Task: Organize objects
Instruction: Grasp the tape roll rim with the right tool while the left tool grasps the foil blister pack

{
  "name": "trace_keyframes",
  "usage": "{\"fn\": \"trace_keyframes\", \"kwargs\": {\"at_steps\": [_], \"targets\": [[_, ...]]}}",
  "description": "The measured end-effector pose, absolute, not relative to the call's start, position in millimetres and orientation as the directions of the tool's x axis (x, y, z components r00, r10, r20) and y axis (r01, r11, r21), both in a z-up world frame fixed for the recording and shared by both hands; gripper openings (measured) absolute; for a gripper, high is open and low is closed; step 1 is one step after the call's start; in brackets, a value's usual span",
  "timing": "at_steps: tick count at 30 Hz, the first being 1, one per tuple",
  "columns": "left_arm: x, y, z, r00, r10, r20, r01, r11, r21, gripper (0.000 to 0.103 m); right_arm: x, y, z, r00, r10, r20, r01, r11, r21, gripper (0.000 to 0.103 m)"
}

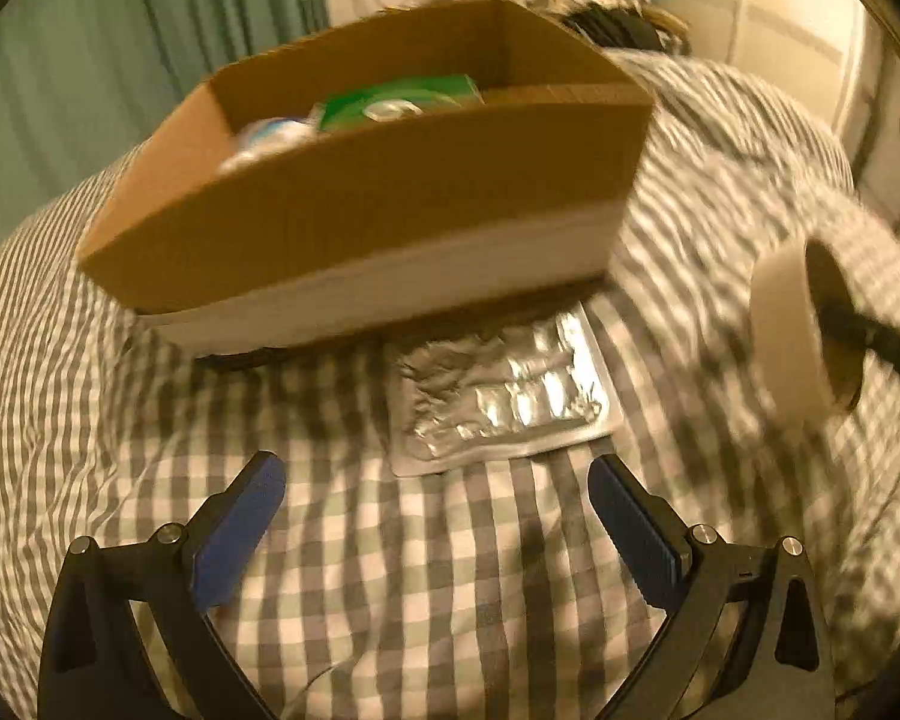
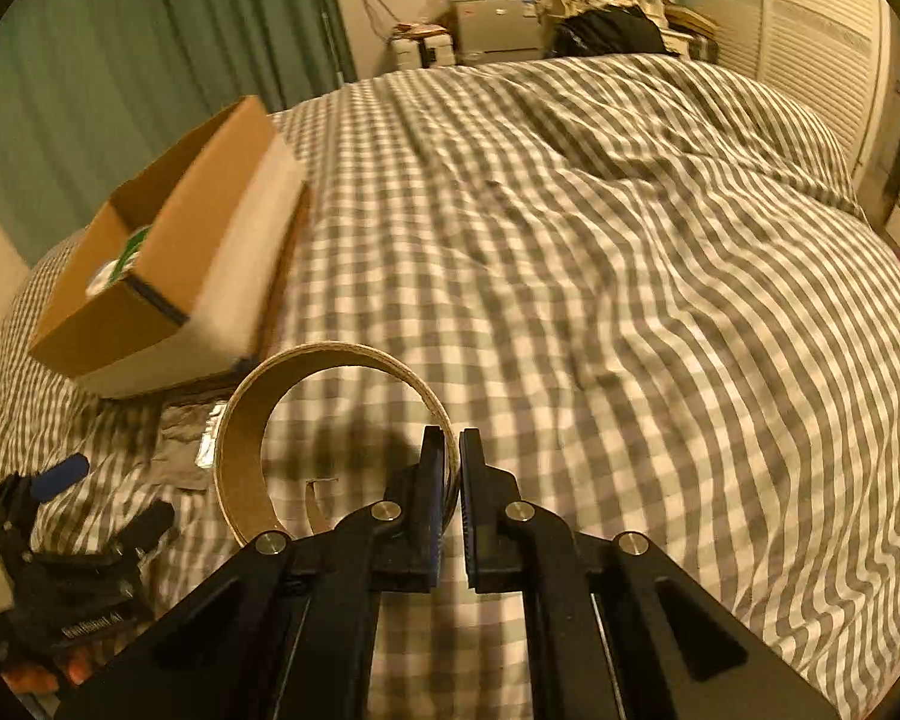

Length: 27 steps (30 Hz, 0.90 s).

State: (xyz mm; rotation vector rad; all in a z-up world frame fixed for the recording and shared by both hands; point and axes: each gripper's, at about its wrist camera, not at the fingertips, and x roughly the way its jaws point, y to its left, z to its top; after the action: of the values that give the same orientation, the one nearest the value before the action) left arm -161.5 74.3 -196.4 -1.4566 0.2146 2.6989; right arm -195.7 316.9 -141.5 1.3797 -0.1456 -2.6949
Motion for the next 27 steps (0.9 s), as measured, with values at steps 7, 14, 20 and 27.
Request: {"fn": "trace_keyframes", "kwargs": {"at_steps": [7, 14, 20, 27], "targets": [[-180.7, 86.8, -210.8, -0.559, -0.042, -0.828, -0.161, -0.974, 0.158, 0.103, -201.1, 315.0, -155.7, -0.553, -0.17, -0.816, 0.067, -0.985, 0.16, 0.005], [-189.6, 110.6, -209.8, -0.619, -0.054, -0.784, -0.254, -0.93, 0.264, 0.103, -202.4, 315.0, -159.3, -0.547, -0.17, -0.82, 0.06, -0.985, 0.164, 0.005], [-196.4, 120.9, -218.5, -0.623, -0.026, -0.782, -0.322, -0.902, 0.286, 0.103, -202.6, 314.4, -159.4, -0.545, -0.164, -0.822, 0.054, -0.986, 0.161, 0.005], [-201.0, 107.6, -210.7, -0.576, 0.098, -0.812, -0.381, -0.911, 0.16, 0.052, -202.2, 314.1, -159.0, -0.545, -0.16, -0.823, 0.055, -0.986, 0.155, 0.005]]}}
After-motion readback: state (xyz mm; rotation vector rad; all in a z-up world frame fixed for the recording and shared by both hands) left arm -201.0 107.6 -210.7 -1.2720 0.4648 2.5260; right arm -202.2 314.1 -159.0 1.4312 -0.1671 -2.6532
